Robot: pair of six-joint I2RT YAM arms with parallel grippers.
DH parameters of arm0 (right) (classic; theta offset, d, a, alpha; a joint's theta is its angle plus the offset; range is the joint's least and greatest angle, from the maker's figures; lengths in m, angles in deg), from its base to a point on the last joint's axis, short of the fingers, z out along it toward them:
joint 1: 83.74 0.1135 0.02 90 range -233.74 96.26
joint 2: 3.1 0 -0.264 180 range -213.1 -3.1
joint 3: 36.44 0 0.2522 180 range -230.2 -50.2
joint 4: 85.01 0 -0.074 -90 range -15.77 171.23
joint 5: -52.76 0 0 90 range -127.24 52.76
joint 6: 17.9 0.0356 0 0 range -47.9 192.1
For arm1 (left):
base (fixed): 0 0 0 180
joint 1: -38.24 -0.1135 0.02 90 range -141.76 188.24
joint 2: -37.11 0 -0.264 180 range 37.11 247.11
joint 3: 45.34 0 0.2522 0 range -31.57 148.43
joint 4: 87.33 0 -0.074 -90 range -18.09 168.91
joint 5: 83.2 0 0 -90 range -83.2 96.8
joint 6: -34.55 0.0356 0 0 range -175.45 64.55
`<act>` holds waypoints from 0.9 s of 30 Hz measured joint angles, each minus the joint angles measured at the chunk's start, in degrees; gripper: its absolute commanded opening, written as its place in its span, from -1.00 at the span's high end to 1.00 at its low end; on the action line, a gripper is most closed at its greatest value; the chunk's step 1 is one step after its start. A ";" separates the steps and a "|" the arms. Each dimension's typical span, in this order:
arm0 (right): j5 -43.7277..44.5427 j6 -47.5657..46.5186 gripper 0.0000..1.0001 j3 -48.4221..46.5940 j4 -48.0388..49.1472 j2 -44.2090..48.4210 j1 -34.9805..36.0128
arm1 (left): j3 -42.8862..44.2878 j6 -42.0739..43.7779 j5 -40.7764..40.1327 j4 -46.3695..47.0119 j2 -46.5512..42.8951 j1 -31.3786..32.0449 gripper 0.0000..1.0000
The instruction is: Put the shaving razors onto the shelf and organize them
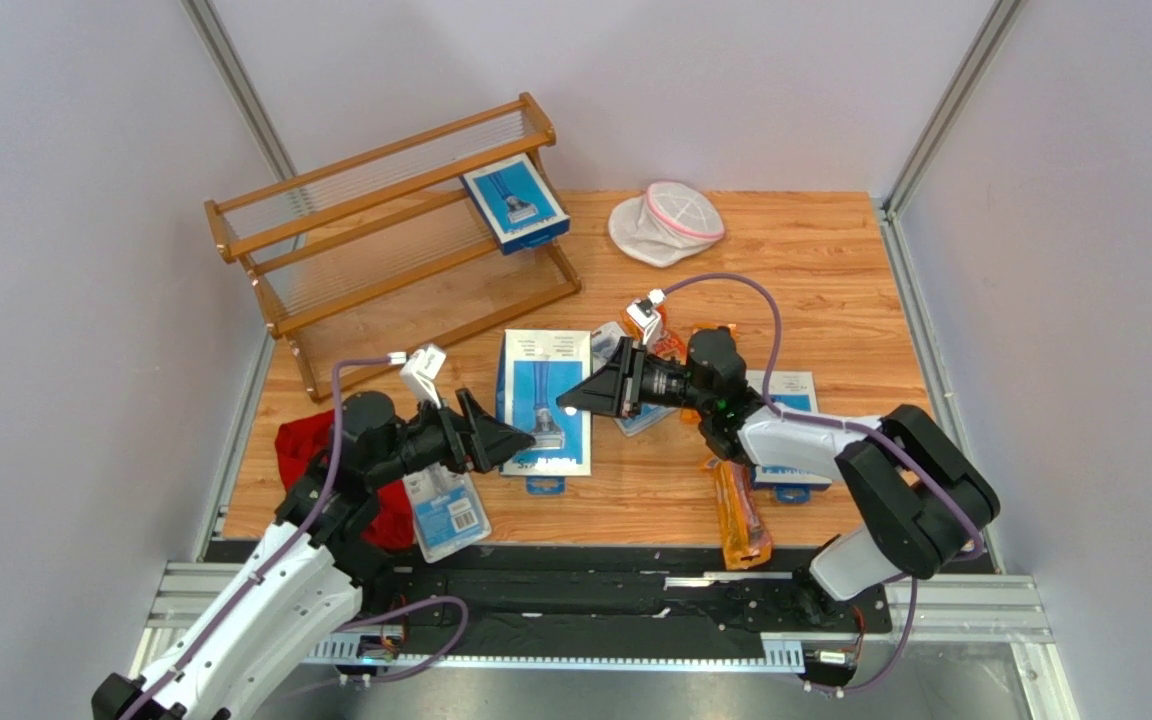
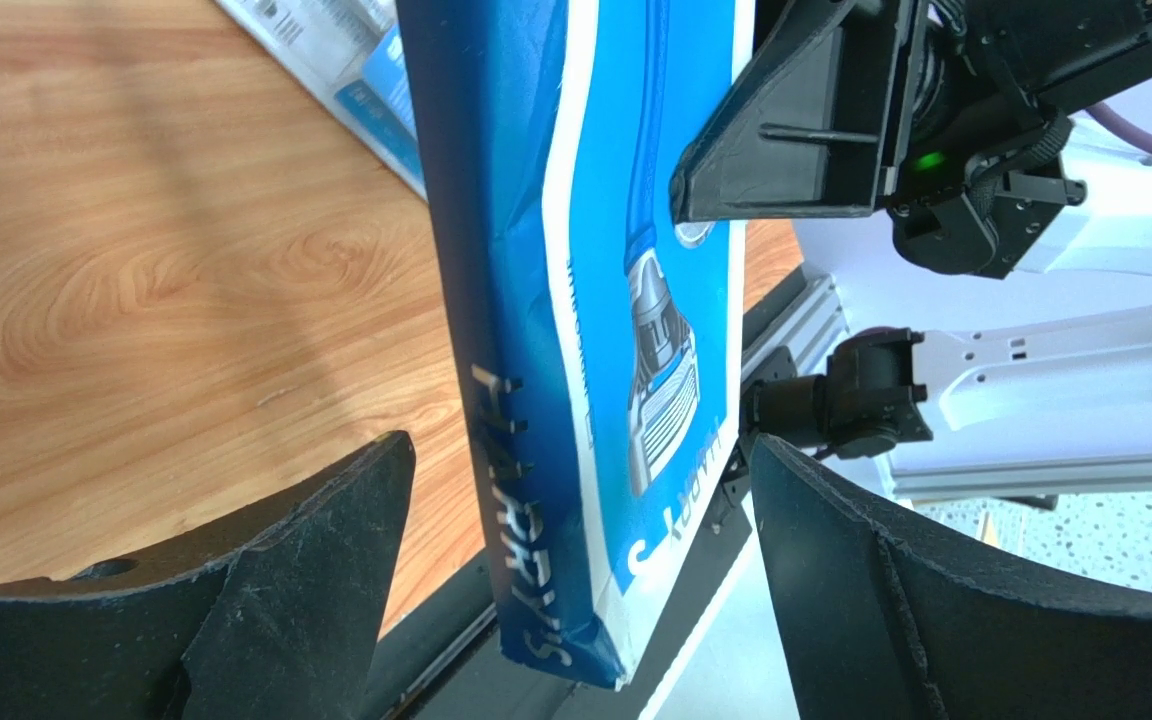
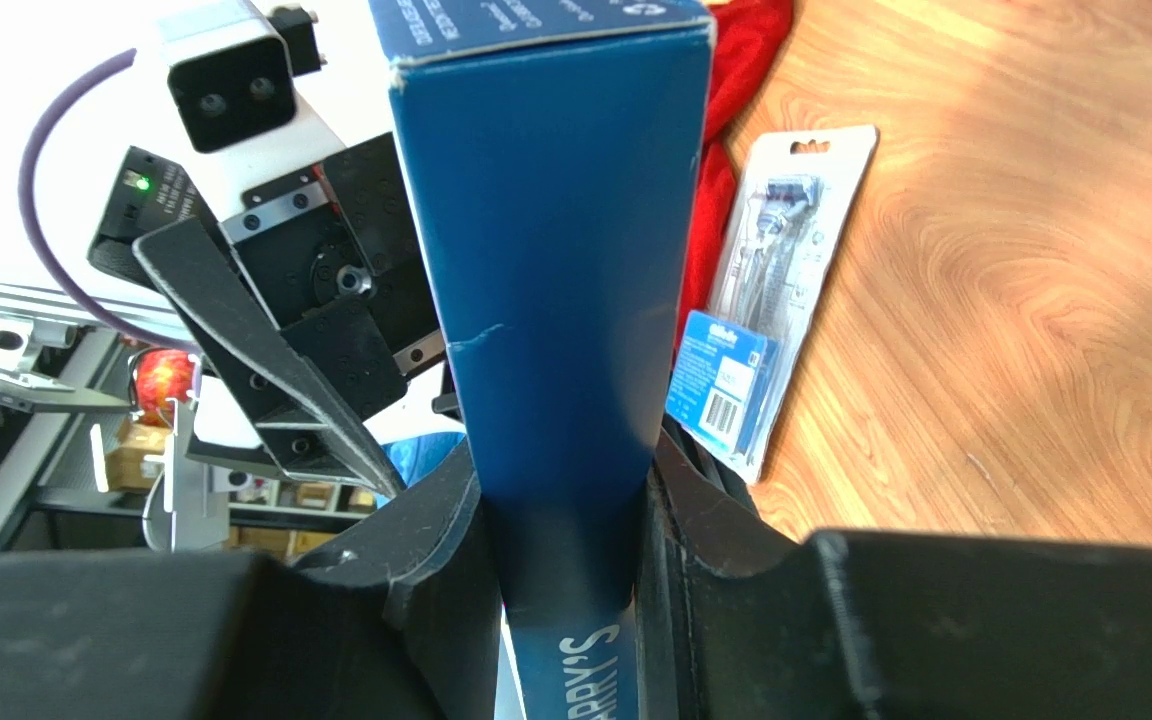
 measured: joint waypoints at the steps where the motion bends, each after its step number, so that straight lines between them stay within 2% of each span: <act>1: 0.20 -0.28 1.00 0.02 -0.50 0.66 0.00 | -0.33 -0.04 -0.07 -0.04 -1.07 0.00 -0.79; 8: 1.38 -1.38 1.00 0.55 -2.19 2.93 -0.24 | -5.29 -2.49 1.22 0.96 -4.59 0.00 -0.49; 14: 2.03 -1.95 0.99 1.07 -3.19 2.93 -0.48 | -7.10 -4.66 2.84 2.91 -5.33 0.00 0.02; 15: 2.10 -1.97 0.99 1.07 -3.23 2.93 -0.50 | -7.13 -4.87 3.04 3.08 -5.60 0.00 0.16; 17: 2.10 -1.90 0.96 1.07 -3.30 2.99 -0.55 | -7.15 -5.22 3.32 3.28 -6.10 0.00 0.31; 18: 2.12 -1.95 0.95 1.09 -3.30 3.19 -0.66 | -7.23 -5.44 3.41 3.39 -6.21 0.00 0.47; 24: 2.23 -1.92 0.54 1.60 -3.30 3.89 -0.79 | -7.69 -6.51 3.82 3.89 -6.78 0.00 1.00; 27: 2.32 -1.99 0.29 1.70 -3.63 4.02 -0.79 | -7.89 -6.88 3.80 3.98 -7.06 0.00 1.00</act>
